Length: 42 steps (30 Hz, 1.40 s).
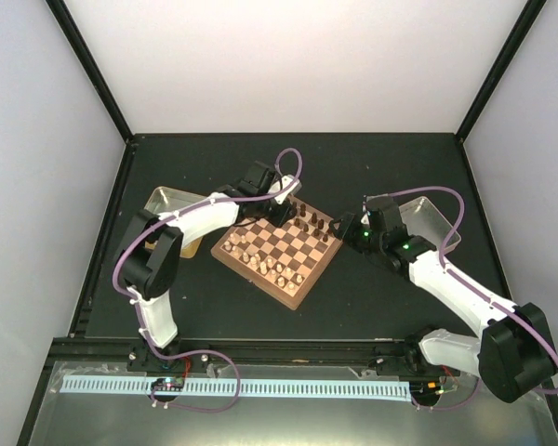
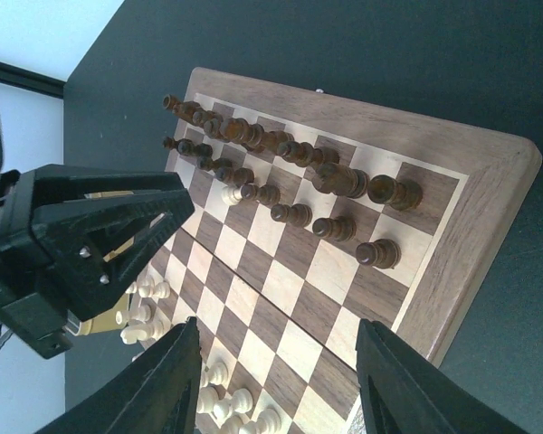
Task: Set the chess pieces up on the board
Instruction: Pick up the chess piece from the chessboard.
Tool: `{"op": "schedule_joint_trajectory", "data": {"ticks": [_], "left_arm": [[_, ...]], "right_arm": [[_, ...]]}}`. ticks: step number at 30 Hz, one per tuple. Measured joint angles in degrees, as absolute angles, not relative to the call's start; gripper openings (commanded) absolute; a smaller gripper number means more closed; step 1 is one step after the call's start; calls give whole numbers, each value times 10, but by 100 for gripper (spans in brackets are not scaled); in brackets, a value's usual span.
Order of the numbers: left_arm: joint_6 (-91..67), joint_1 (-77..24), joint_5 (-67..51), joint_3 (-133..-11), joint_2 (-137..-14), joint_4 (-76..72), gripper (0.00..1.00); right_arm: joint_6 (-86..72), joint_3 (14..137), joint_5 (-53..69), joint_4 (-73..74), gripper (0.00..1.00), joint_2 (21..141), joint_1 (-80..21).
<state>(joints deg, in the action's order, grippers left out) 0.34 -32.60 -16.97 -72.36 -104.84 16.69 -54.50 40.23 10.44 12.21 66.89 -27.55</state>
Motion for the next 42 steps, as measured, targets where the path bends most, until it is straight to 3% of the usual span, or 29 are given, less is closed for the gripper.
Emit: {"op": "schedule_joint_trajectory", "data": {"ticks": [20,27,31,42], "left_arm": [[19,-326,-139,-738,-1091,203,32],[34,-326,-131,-754,-1100,202,23],[37,-326,-131,-760,-1113,203,22],[37,-325,-121,-761,-1117,206,31]], "right_arm": [[-548,402,105,122,48,670,-275],[-551,402,106,122,48,672,-275],[-553,402,106,122,48,672,-275],[-554,402,106,122,48,672,-275]]}}
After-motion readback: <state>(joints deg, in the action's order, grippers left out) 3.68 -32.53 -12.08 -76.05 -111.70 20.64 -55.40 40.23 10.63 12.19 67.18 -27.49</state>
